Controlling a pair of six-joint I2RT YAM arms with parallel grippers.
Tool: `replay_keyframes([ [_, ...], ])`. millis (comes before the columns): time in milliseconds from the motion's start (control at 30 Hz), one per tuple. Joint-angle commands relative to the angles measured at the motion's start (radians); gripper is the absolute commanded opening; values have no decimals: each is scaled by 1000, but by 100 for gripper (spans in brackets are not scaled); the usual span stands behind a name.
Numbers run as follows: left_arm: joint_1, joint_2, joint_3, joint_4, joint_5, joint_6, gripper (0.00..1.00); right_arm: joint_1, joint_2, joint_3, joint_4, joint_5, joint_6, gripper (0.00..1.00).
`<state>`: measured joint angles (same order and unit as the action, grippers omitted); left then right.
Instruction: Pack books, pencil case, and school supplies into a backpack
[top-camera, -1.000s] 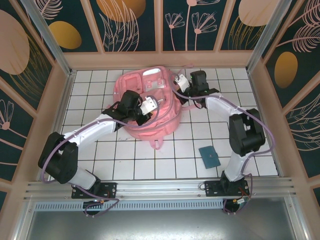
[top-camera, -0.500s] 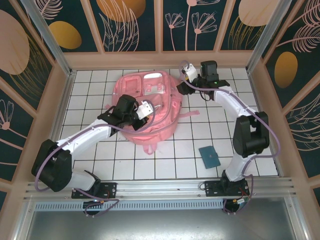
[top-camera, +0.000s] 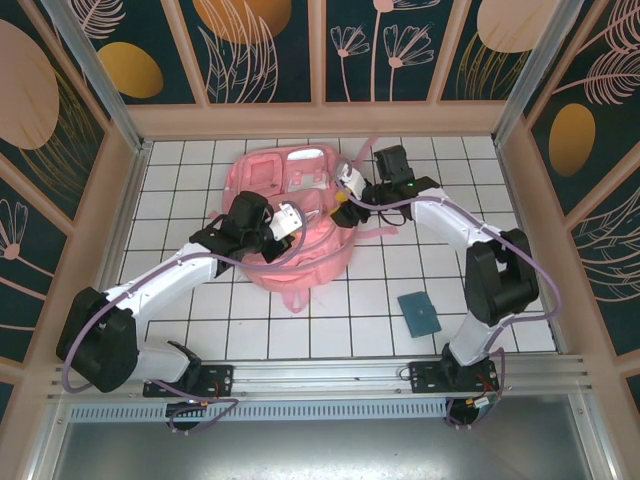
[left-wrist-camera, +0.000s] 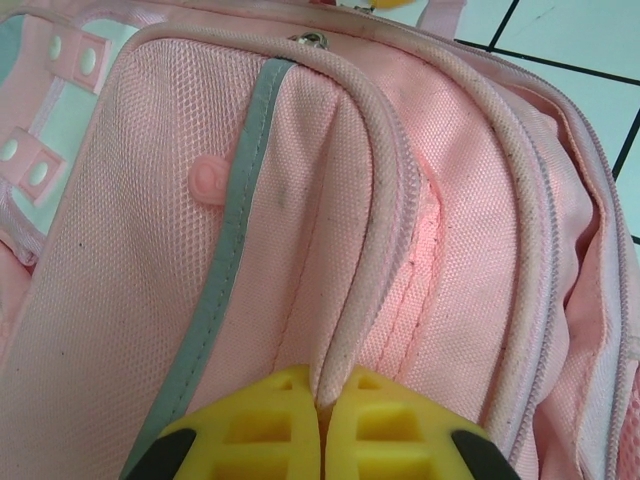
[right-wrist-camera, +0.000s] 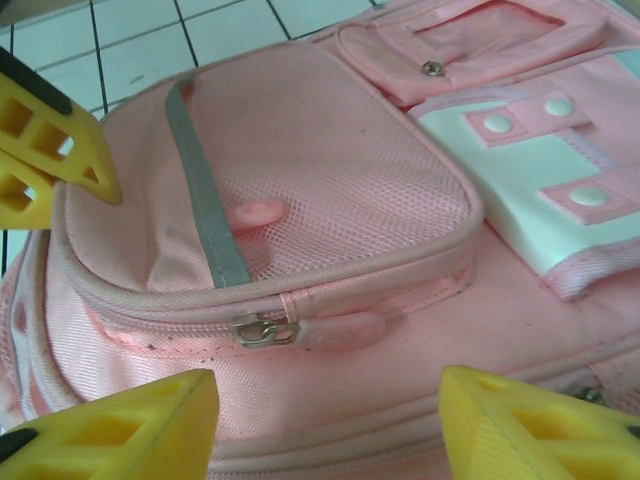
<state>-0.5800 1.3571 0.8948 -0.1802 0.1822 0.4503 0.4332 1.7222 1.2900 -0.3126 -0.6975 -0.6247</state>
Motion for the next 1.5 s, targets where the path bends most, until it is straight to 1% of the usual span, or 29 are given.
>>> replay_keyframes([
  [0,0,-48,0,33,10,-40,0,14,64,53,-29,-20,-61,55],
  [167,0,-55,-10,48,11,-40,0,25,114,87,-49,-49,-105,52],
  [433,0,-54,-13,47,11,-33,0,56,154,98,-3,-47,-175,53],
  [500,0,-54,-14,44,11,-30,0,59,160,104,-1,-64,-199,51],
  [533,0,-52,-14,44,10,-30,0,59,163,108,-10,-74,-210,47],
  [567,1,-52,-16,45,9,-30,0,60,165,113,-22,-87,-223,40],
  [633,0,-51,-16,46,9,-29,0,59,161,110,-40,-106,-247,24],
  [667,1,-49,-17,48,8,-31,0,58,153,102,-43,-110,-257,18],
  [700,-1,-49,-18,51,6,-32,0,56,143,90,-43,-112,-262,12],
  [767,1,-47,-23,63,-9,-38,0,52,116,64,-45,-115,-265,6],
  [933,1,-32,-31,88,-79,-51,0,38,11,-33,-28,-116,-236,5],
  [1033,0,-26,-33,105,-75,-55,0,38,-42,-84,-12,-99,-204,1],
  [1133,0,-18,-33,123,-65,-63,0,44,-73,-116,21,-51,-151,0],
  [1200,1,-5,-28,140,-62,-82,0,51,-84,-111,4,-39,-128,0],
  [1267,0,14,-22,171,-68,-123,0,67,-100,-110,4,-19,-71,0],
  [1367,0,52,-4,238,-59,-221,0,105,-135,-130,23,-10,27,0],
  [1433,-1,77,6,285,-12,-278,2,145,-161,-171,65,-5,91,0],
  [1467,0,85,11,298,13,-291,5,157,-171,-192,85,0,116,0],
])
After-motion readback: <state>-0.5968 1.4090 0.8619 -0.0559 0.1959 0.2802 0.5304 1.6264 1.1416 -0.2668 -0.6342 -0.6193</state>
